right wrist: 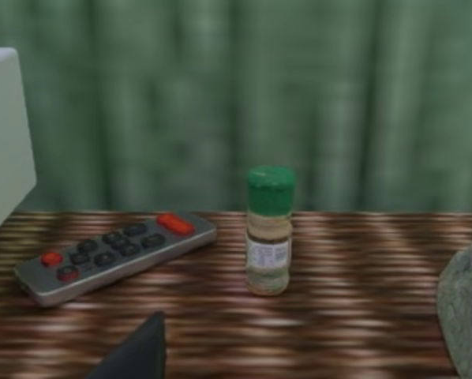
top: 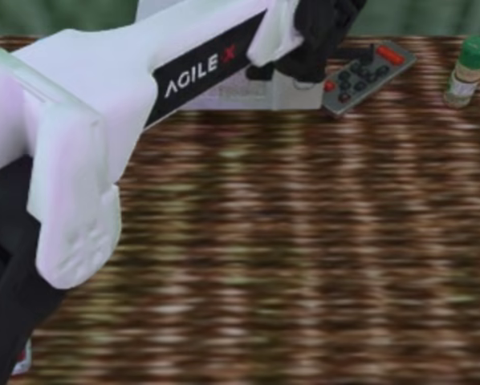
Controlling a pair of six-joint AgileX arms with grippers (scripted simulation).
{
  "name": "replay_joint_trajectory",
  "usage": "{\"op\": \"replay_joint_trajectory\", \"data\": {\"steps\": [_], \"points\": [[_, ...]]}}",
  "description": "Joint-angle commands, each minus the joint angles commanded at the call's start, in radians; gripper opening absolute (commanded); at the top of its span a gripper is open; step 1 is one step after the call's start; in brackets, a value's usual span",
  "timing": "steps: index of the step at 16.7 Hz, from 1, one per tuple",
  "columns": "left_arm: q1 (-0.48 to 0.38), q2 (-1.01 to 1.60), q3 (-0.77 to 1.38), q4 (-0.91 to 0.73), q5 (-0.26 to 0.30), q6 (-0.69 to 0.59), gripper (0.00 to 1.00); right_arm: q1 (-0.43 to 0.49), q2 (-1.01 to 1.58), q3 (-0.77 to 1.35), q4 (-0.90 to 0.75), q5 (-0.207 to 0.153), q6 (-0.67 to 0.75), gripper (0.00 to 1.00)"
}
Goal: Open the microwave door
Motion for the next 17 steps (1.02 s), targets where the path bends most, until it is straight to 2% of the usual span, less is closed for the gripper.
{"op": "replay_joint_trajectory", "data": {"steps": [3, 6, 17], "points": [[0.021, 0.046, 0.158, -0.216, 0.061, -0.045, 0.00, 0.000, 0.000, 0.000, 0.000, 0.000, 0.000, 1.00], [0.037, 0.078, 0.261, -0.346, 0.105, -0.075, 0.00, 0.000, 0.000, 0.000, 0.000, 0.000, 0.000, 1.00], [0.042, 0.088, 0.291, -0.380, 0.118, -0.083, 0.00, 0.000, 0.000, 0.000, 0.000, 0.000, 0.000, 1.00]]}}
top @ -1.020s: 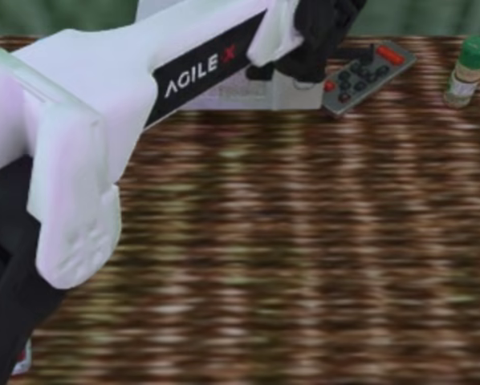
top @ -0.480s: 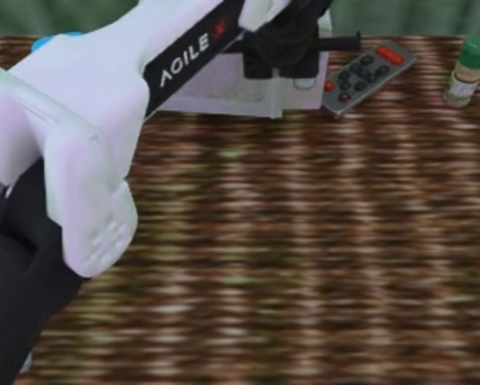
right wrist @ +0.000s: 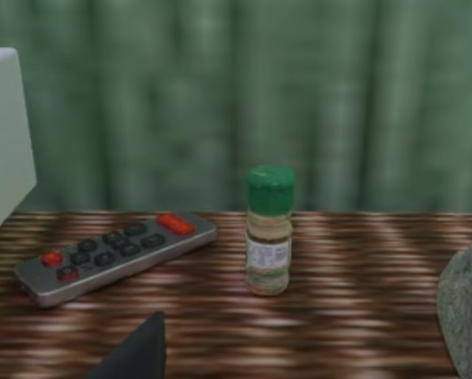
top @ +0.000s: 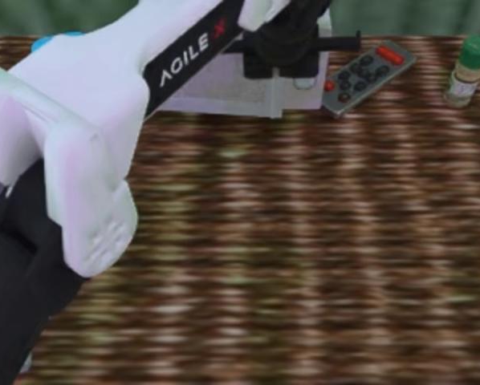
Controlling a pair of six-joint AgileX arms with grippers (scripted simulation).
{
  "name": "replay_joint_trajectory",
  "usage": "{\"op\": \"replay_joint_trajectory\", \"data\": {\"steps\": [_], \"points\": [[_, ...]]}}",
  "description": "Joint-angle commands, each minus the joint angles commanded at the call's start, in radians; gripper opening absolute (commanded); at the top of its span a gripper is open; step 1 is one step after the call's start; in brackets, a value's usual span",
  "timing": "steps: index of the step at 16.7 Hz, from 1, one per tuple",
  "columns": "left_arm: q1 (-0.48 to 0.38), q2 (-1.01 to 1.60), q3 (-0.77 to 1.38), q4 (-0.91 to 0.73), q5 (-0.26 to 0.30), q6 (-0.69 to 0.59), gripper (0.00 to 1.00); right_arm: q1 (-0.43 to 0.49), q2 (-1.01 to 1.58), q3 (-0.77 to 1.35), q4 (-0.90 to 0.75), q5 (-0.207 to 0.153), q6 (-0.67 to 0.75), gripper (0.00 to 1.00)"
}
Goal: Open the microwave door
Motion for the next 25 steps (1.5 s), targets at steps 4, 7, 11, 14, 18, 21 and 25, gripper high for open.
{"op": "replay_joint_trajectory", "data": {"steps": [4, 7, 11, 14, 18, 21, 25], "points": [[0.000, 0.000, 0.000, 0.000, 0.000, 0.000, 0.00, 0.000, 0.000, 0.000, 0.000, 0.000, 0.000, 1.00], [0.000, 0.000, 0.000, 0.000, 0.000, 0.000, 0.00, 0.000, 0.000, 0.000, 0.000, 0.000, 0.000, 1.00], [0.000, 0.000, 0.000, 0.000, 0.000, 0.000, 0.00, 0.000, 0.000, 0.000, 0.000, 0.000, 0.000, 1.00], [0.000, 0.000, 0.000, 0.000, 0.000, 0.000, 0.00, 0.000, 0.000, 0.000, 0.000, 0.000, 0.000, 1.00], [-0.008, 0.001, -0.002, 0.004, 0.004, -0.002, 0.00, 0.000, 0.000, 0.000, 0.000, 0.000, 0.000, 1.00], [-0.004, -0.042, -0.069, 0.044, 0.009, 0.019, 0.00, 0.000, 0.000, 0.000, 0.000, 0.000, 0.000, 1.00], [0.001, -0.120, -0.224, 0.119, 0.025, 0.059, 0.00, 0.000, 0.000, 0.000, 0.000, 0.000, 0.000, 1.00]]}}
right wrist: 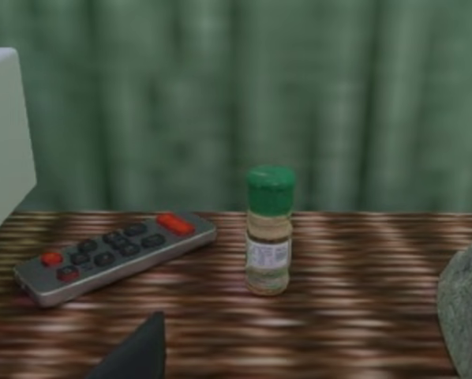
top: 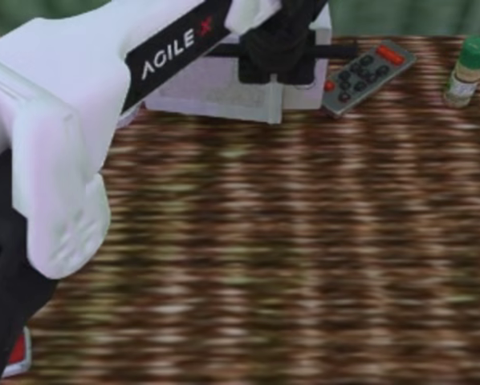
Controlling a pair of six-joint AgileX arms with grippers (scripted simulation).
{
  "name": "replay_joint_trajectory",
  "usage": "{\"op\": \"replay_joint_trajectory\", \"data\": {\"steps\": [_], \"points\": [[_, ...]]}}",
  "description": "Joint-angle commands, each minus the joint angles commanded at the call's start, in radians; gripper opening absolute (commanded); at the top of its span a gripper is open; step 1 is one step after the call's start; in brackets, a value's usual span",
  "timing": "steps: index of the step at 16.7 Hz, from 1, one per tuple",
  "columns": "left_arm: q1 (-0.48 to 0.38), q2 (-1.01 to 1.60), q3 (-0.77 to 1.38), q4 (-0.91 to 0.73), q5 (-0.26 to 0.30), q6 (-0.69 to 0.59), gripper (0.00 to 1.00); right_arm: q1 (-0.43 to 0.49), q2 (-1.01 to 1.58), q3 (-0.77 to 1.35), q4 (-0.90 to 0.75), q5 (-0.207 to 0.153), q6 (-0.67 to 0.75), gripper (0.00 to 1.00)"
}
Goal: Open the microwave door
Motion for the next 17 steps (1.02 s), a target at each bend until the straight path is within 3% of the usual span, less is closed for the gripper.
{"op": "replay_joint_trajectory", "data": {"steps": [17], "points": [[0.002, -0.046, -0.084, 0.047, 0.011, 0.026, 0.00, 0.000, 0.000, 0.000, 0.000, 0.000, 0.000, 1.00]]}}
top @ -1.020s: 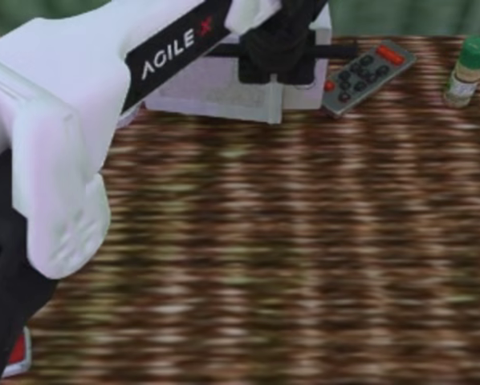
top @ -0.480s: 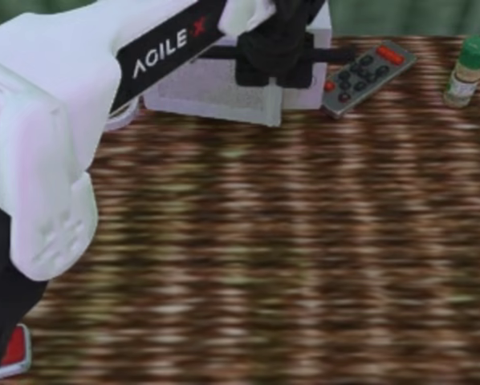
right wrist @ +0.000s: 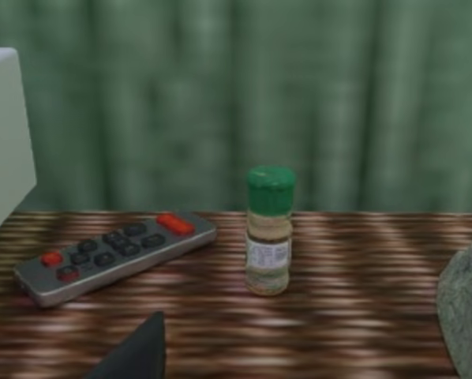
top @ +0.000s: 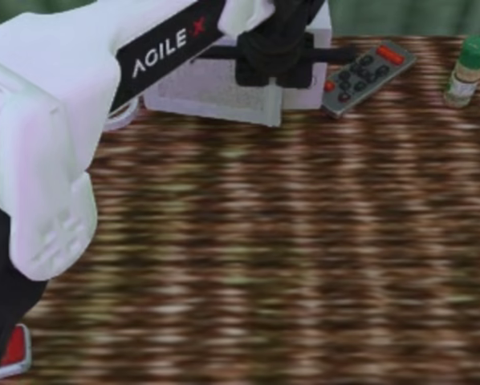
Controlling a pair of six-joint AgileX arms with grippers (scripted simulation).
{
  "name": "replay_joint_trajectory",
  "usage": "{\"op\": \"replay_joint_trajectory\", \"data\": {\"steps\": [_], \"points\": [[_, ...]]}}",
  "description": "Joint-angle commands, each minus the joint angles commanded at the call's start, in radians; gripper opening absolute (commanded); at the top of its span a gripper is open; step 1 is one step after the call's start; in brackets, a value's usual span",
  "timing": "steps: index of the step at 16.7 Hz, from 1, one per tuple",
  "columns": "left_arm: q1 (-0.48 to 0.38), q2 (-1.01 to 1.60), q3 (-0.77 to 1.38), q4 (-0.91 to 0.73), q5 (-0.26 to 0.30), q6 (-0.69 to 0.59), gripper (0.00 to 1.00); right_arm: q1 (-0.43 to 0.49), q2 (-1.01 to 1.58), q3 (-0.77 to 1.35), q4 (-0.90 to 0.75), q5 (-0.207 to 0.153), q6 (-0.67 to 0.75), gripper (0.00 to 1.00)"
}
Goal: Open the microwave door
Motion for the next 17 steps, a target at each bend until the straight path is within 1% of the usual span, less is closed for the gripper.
{"op": "replay_joint_trajectory", "data": {"steps": [13, 17], "points": [[-0.007, 0.000, -0.003, 0.005, 0.005, -0.001, 0.00, 0.000, 0.000, 0.000, 0.000, 0.000, 0.000, 1.00], [0.003, -0.069, -0.117, 0.063, 0.022, 0.048, 0.00, 0.000, 0.000, 0.000, 0.000, 0.000, 0.000, 1.00]]}}
